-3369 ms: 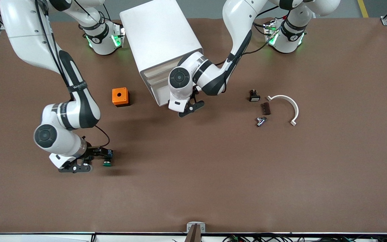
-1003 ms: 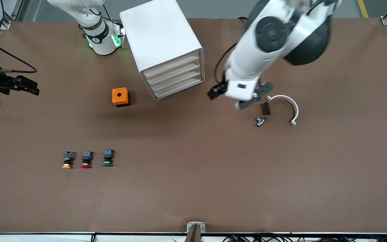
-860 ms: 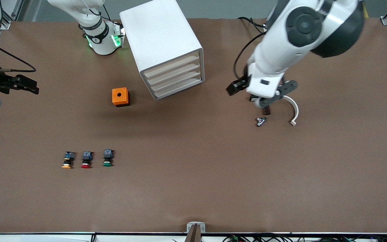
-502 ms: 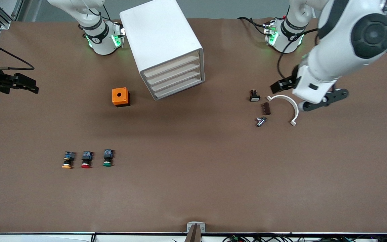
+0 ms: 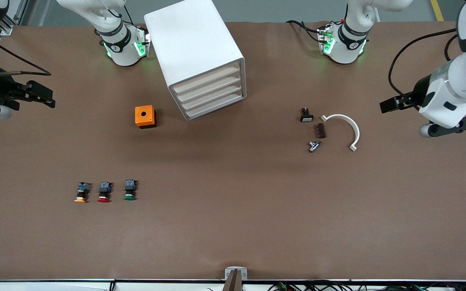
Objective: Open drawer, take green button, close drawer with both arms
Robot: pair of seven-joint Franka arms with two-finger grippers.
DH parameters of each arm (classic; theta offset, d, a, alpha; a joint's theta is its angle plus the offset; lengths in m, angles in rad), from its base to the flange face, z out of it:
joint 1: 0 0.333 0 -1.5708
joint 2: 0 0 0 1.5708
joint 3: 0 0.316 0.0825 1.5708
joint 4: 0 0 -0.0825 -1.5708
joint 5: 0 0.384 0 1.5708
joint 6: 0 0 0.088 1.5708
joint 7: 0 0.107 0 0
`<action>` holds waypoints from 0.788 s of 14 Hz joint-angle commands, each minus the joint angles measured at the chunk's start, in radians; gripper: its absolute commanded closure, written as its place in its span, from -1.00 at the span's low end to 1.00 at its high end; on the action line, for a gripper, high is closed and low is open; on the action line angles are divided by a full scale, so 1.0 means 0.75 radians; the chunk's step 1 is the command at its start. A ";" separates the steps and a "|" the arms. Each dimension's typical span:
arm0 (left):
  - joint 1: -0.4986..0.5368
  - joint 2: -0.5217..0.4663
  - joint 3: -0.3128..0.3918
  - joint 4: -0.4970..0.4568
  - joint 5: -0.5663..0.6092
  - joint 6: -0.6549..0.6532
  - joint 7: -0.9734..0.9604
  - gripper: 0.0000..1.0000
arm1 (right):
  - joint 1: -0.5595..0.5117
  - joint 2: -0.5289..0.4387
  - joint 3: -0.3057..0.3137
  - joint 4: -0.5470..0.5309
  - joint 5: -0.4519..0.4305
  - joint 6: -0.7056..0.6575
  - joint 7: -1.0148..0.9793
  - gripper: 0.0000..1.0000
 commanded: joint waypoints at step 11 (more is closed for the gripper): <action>0.495 -0.231 -0.359 -0.418 0.051 0.370 0.194 -0.99 | 0.013 -0.168 -0.002 -0.187 0.023 0.139 0.099 -1.00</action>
